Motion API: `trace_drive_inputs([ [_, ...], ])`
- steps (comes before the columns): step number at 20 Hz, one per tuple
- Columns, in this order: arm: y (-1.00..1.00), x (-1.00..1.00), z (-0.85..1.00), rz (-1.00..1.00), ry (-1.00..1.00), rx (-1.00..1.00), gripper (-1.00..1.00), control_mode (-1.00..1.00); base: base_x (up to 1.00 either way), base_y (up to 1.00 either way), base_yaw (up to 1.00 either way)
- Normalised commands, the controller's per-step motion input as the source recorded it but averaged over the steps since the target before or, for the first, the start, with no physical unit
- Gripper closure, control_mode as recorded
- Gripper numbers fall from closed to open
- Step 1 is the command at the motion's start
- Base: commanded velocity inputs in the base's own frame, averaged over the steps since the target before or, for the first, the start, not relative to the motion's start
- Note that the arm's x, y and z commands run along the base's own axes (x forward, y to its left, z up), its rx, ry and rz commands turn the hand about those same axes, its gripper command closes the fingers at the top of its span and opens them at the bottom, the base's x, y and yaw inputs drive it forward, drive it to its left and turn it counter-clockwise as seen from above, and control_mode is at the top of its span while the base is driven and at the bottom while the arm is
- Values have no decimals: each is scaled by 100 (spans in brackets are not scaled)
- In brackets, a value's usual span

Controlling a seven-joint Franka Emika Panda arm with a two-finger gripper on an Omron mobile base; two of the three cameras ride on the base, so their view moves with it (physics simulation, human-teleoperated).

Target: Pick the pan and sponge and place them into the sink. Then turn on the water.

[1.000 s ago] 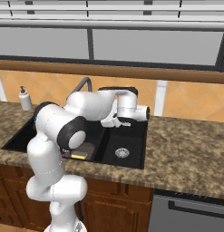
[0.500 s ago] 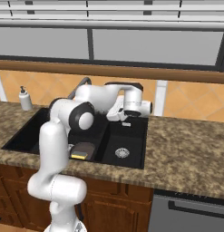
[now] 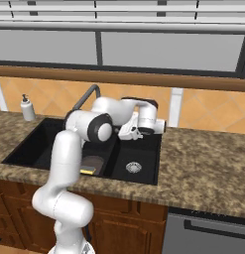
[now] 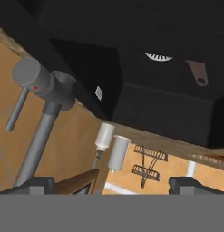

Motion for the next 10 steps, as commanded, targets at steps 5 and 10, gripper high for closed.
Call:
trace_drive_inputs([
  [5,35,0,-34,0,-5,0,-100,-100,0,0,0],
  [10,24,-3,-2,0,-13,3,-100,-100,0,0,0],
])
